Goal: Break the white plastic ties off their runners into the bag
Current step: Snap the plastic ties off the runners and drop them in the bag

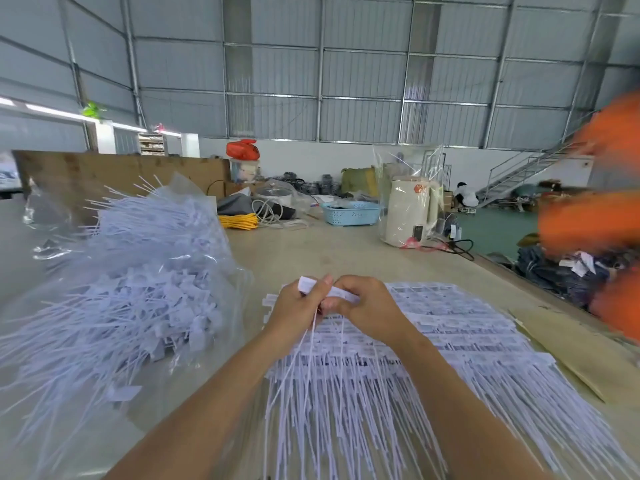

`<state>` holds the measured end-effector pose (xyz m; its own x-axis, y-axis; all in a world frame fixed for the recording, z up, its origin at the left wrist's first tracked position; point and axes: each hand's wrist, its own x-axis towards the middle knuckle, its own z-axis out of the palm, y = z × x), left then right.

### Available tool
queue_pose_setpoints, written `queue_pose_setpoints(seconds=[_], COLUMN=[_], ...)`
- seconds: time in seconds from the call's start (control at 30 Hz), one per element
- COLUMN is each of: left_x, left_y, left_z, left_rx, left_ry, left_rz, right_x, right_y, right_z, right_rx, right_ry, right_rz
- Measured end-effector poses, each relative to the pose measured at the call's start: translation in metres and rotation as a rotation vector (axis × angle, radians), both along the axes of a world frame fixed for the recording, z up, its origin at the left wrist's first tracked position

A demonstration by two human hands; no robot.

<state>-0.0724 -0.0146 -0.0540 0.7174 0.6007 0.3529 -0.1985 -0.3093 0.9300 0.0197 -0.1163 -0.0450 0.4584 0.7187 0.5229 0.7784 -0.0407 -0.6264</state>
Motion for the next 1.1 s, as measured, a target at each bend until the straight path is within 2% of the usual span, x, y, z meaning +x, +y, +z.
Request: queue_pose_setpoints(seconds=[0.2, 0.4, 0.5, 0.57, 0.6, 0.67, 0.73, 0.77, 0.83, 0.9, 0.97, 1.0, 1.07, 1.1], left_x=[0.002, -0.004, -0.012, -0.023, -0.032, -0.054, -0.081, -0.094, -0.113, -0.125, -0.130, -0.130, -0.126, -0.123], left_y=[0.003, 0.006, 0.006, 0.006, 0.006, 0.007, 0.006, 0.007, 0.019, 0.042, 0.074, 0.090, 0.118, 0.130], left_z=[0.000, 0.013, 0.024, 0.039, 0.050, 0.078, 0.106, 0.117, 0.128, 0.127, 0.115, 0.106, 0.079, 0.064], left_rx=[0.204, 0.016, 0.065, -0.002, -0.125, -0.378, -0.353, -0.277, -0.127, 0.057, 0.315, 0.442, 0.624, 0.676], left_ry=[0.113, 0.351, 0.563, 0.614, 0.582, 0.356, 0.103, 0.021, -0.013, 0.123, 0.453, 0.646, 0.918, 0.964], left_rz=[0.113, -0.019, -0.062, -0.172, -0.354, -0.822, -1.065, -1.070, -0.878, -0.482, -0.035, 0.124, 0.251, 0.273], right_x=[0.003, 0.006, 0.007, 0.010, 0.015, 0.027, 0.031, 0.031, 0.029, 0.023, 0.020, 0.019, 0.017, 0.017], right_y=[-0.002, -0.006, -0.003, 0.001, 0.003, -0.001, -0.007, -0.009, -0.011, -0.009, -0.006, -0.005, -0.005, -0.005], right_z=[-0.003, -0.003, -0.005, -0.007, -0.010, -0.017, -0.019, -0.017, -0.013, -0.012, -0.016, -0.018, -0.017, -0.017], right_rx=[-0.083, -0.107, -0.168, -0.116, -0.099, -0.138, -0.082, -0.003, 0.059, 0.009, -0.063, -0.078, -0.062, -0.059], right_ry=[-0.023, -0.071, -0.197, -0.210, -0.204, -0.126, -0.009, 0.023, -0.028, -0.062, -0.102, -0.118, -0.121, -0.119], right_rz=[0.022, 0.082, 0.082, 0.084, 0.051, -0.067, -0.055, -0.047, -0.063, -0.041, -0.047, -0.058, -0.051, -0.048])
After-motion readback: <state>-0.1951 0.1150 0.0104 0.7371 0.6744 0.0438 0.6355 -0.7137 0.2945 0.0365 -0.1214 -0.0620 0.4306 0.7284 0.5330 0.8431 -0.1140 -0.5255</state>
